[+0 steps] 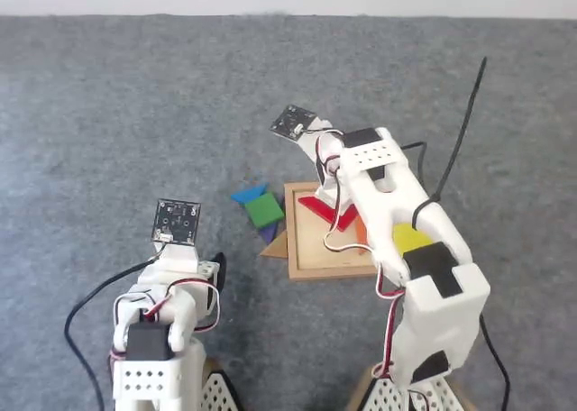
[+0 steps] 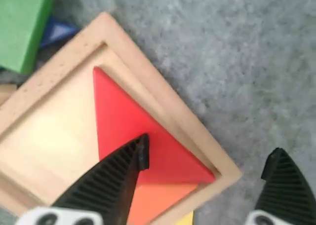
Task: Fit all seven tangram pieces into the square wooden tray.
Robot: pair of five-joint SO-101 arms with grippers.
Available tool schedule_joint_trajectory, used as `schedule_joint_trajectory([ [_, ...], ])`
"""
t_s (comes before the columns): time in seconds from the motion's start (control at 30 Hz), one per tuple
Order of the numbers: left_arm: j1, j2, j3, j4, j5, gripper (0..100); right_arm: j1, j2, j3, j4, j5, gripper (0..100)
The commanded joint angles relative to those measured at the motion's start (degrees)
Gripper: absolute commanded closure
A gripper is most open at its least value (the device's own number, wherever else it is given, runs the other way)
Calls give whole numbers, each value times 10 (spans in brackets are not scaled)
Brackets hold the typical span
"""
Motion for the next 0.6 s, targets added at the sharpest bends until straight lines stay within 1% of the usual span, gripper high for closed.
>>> schedule_joint_trajectory([
  [0.0,-2,-6,-7,1,5,818,12,-109,-28,12,-30,624],
  [0.13,-2,-6,-7,1,5,818,12,-234,-12,61,-60,623],
  [0.23,-2,-6,-7,1,5,818,13,-342,71,51,-64,623],
  [0.3,-2,-6,-7,1,5,818,21,-403,164,24,-64,624],
  [0.4,-2,-6,-7,1,5,818,51,-452,312,-61,-63,626],
  [0.47,-2,-6,-7,1,5,818,78,-450,374,-114,-63,626],
  [0.57,-2,-6,-7,1,5,818,101,-408,404,-151,-63,626],
])
